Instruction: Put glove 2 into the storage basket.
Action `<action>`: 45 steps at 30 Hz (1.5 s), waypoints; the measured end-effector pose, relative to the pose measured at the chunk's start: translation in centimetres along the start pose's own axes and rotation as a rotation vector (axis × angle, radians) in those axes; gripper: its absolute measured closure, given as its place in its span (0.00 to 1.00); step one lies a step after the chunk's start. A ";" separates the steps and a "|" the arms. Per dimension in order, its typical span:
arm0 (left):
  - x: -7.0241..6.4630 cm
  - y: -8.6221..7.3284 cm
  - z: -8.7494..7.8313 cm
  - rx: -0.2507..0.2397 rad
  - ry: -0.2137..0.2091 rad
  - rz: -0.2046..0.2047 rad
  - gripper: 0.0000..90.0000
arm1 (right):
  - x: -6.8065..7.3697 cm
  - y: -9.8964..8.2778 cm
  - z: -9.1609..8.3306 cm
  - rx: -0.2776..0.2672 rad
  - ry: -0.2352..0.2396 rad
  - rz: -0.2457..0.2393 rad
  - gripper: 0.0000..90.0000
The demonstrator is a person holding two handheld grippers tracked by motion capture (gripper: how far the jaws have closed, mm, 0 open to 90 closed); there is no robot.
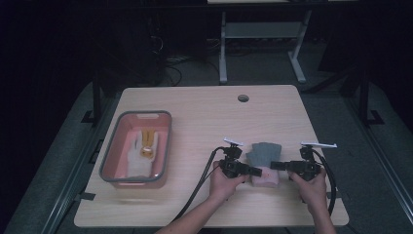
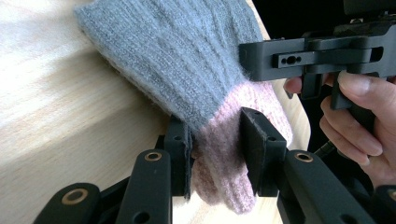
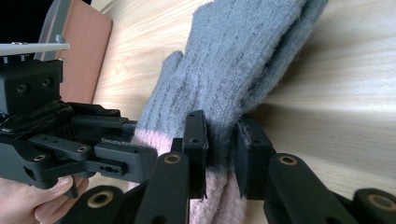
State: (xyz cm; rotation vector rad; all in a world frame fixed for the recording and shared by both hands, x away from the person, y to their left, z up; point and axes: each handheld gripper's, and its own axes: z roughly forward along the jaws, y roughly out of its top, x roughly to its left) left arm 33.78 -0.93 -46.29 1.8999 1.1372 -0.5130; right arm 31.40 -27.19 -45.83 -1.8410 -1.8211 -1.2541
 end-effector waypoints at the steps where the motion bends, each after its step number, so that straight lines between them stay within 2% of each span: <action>1: 0.0 0.0 -0.1 0.000 0.001 0.006 0.73 | 0.1 0.0 0.0 -0.002 0.004 -0.001 0.84; 11: -0.1 -0.3 -2.1 -0.012 -0.005 0.025 0.73 | 1.6 -0.1 0.2 -0.006 0.042 -0.036 0.84; 15: 0.1 -0.5 -3.4 -0.017 -0.012 0.025 0.73 | 2.7 -0.2 0.6 -0.006 0.066 -0.057 0.84; 22: 0.7 -0.9 -4.9 -0.028 -0.019 0.025 0.73 | 3.8 -0.2 1.3 0.008 0.079 -0.075 0.85; 30: 1.1 -1.0 -6.6 -0.045 -0.022 0.015 0.73 | 5.4 0.2 2.0 0.020 0.088 -0.108 0.85; 37: 1.4 -0.9 -8.1 -0.055 -0.010 0.027 0.73 | 6.7 0.8 2.8 0.028 0.121 -0.123 0.85; 39: 1.5 -0.9 -8.6 -0.058 -0.006 0.030 0.73 | 6.9 0.8 3.0 0.028 0.116 -0.129 0.85; 45: 1.8 -0.8 -10.0 -0.076 -0.012 0.030 0.73 | 8.1 1.5 3.5 0.035 0.135 -0.141 0.85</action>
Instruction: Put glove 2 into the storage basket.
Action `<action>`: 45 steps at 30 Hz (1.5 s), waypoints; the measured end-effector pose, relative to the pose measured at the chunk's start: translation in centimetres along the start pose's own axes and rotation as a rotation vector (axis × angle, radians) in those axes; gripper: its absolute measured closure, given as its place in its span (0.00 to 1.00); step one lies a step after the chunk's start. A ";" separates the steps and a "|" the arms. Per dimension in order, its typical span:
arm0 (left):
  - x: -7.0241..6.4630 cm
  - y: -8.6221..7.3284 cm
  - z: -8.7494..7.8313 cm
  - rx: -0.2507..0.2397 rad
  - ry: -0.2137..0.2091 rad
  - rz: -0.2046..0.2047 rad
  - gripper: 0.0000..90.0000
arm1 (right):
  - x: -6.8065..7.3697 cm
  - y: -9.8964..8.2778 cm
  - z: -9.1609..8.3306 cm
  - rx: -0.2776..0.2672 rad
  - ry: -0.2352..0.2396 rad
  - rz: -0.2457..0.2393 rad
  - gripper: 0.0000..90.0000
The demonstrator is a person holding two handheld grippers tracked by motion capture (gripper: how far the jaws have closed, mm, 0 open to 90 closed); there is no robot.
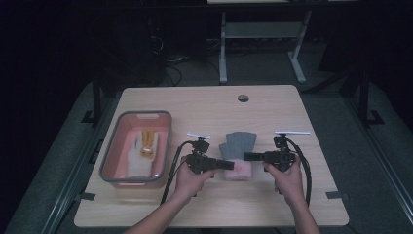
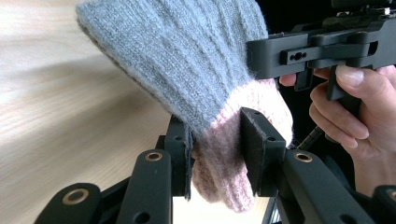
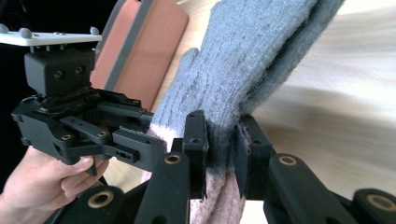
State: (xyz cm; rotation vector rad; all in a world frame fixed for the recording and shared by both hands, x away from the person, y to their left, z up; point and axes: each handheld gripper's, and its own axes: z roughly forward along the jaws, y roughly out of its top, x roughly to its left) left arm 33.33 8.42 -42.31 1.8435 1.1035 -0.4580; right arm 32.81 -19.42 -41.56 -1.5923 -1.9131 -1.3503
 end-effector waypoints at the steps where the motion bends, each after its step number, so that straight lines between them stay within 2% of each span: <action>1: 0.0 0.0 -0.1 -0.002 0.000 0.001 0.73 | 0.2 0.1 0.1 0.002 0.002 -0.005 0.85; 11: 0.6 0.0 -1.9 -0.019 0.006 -0.002 0.73 | 1.3 1.1 1.5 0.027 0.013 -0.025 0.85; 16: 1.0 -0.1 -2.5 -0.034 0.002 -0.023 0.73 | 1.9 1.4 2.1 0.036 0.005 -0.035 0.85; 31: 1.3 -0.2 -4.6 -0.057 0.012 -0.015 0.73 | 3.6 2.4 3.3 0.064 0.012 -0.073 0.85; 33: 1.3 -0.2 -4.8 -0.061 0.016 -0.001 0.73 | 3.8 2.5 3.4 0.070 0.009 -0.074 0.85; 40: 1.3 -0.3 -5.6 -0.070 0.023 -0.008 0.73 | 4.4 2.8 3.9 0.075 0.021 -0.083 0.85; 45: 1.4 -0.2 -6.3 -0.071 0.025 0.001 0.73 | 4.9 3.1 4.2 0.083 0.029 -0.087 0.85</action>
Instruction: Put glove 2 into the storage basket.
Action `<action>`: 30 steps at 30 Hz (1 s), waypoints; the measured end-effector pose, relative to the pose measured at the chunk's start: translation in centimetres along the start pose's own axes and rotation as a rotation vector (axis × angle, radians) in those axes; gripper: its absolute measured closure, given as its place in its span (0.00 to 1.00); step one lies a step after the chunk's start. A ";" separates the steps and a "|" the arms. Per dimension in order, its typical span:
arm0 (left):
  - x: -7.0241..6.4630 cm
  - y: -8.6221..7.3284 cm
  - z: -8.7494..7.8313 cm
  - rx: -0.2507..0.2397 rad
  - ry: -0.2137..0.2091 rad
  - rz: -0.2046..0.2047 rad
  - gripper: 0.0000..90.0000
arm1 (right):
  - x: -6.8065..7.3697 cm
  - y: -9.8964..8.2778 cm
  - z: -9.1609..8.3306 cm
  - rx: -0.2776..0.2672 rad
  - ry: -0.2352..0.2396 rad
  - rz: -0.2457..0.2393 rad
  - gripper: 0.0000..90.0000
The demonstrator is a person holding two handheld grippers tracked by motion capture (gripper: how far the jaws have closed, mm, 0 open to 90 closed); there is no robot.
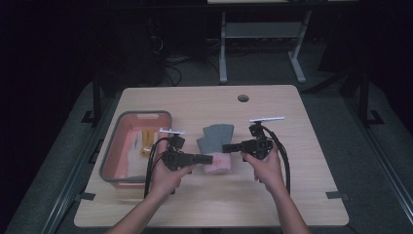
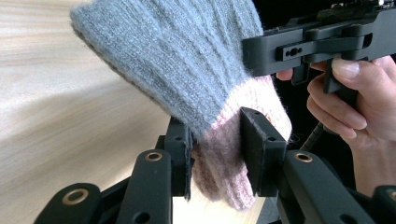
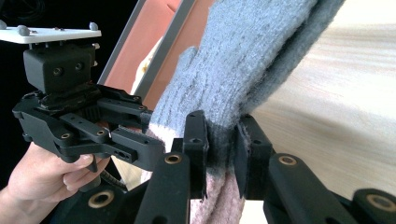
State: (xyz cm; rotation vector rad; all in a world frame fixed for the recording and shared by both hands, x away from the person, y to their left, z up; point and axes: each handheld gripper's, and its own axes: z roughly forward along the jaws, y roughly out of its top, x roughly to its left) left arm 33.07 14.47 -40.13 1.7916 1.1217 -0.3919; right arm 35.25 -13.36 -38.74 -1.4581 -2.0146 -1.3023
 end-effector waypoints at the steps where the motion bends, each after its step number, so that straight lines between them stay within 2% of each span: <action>1: 0.0 0.0 -0.1 -0.005 0.001 -0.002 0.73 | 0.1 0.1 0.1 0.001 0.001 0.001 0.85; 20: 0.4 1.0 -3.0 -0.035 0.012 -0.001 0.73 | 2.2 2.2 1.4 0.012 0.019 -0.041 0.85; 30: 0.8 1.3 -4.3 -0.050 0.019 -0.011 0.73 | 3.2 3.2 2.4 0.030 0.022 -0.045 0.85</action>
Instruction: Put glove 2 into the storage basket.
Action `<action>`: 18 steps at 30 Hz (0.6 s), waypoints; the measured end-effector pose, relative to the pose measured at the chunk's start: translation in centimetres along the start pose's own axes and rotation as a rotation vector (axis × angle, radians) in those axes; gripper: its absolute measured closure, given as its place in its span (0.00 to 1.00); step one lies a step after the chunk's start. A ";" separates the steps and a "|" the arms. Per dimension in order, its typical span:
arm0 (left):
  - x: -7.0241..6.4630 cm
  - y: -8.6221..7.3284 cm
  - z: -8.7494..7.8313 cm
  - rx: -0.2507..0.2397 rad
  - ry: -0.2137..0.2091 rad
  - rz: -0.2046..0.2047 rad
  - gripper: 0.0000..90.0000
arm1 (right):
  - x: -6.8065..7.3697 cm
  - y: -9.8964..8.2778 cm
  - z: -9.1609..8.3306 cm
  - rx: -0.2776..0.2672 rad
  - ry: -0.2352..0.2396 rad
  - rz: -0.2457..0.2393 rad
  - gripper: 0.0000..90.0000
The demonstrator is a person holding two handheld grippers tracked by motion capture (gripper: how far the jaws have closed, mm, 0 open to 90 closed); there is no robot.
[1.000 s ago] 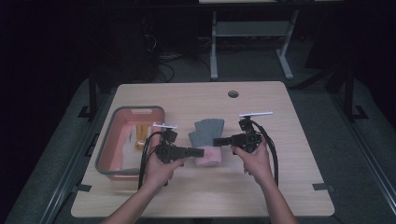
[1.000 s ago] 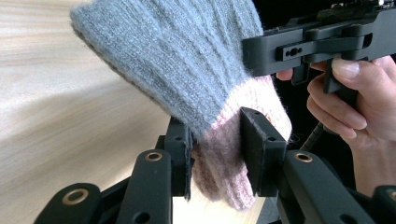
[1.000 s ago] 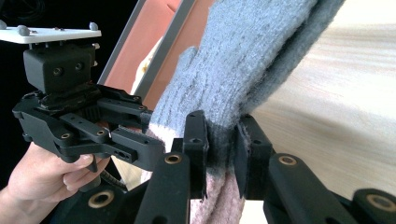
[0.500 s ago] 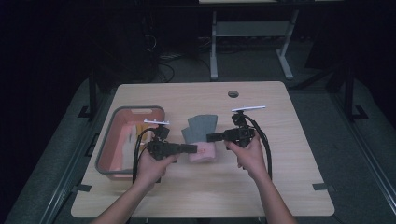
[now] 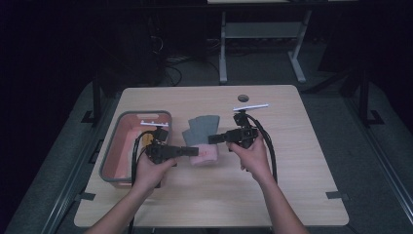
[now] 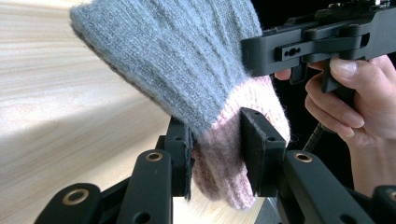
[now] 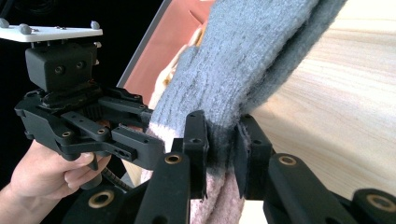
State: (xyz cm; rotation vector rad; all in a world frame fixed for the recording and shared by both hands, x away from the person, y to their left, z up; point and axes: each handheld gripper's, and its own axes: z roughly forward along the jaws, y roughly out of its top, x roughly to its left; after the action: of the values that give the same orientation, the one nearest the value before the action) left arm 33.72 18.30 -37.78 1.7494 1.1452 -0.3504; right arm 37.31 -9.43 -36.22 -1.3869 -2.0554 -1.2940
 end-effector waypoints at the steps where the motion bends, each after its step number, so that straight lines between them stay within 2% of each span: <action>1: 0.0 0.0 -0.1 -0.001 -0.001 0.002 0.73 | 0.1 0.1 0.1 0.000 0.003 -0.003 0.85; 6: 0.0 0.2 -0.8 -0.012 0.002 -0.007 0.73 | 0.7 0.6 0.3 0.005 0.003 -0.011 0.85; 18: 0.0 0.8 -2.7 -0.025 0.017 0.001 0.74 | 1.9 1.6 1.1 0.008 0.020 -0.034 0.85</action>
State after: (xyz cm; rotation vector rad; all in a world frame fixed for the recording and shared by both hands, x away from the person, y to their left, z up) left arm 33.70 20.49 -36.05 1.7338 1.1565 -0.3203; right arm 38.03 -7.26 -34.66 -1.3359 -2.0769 -1.3069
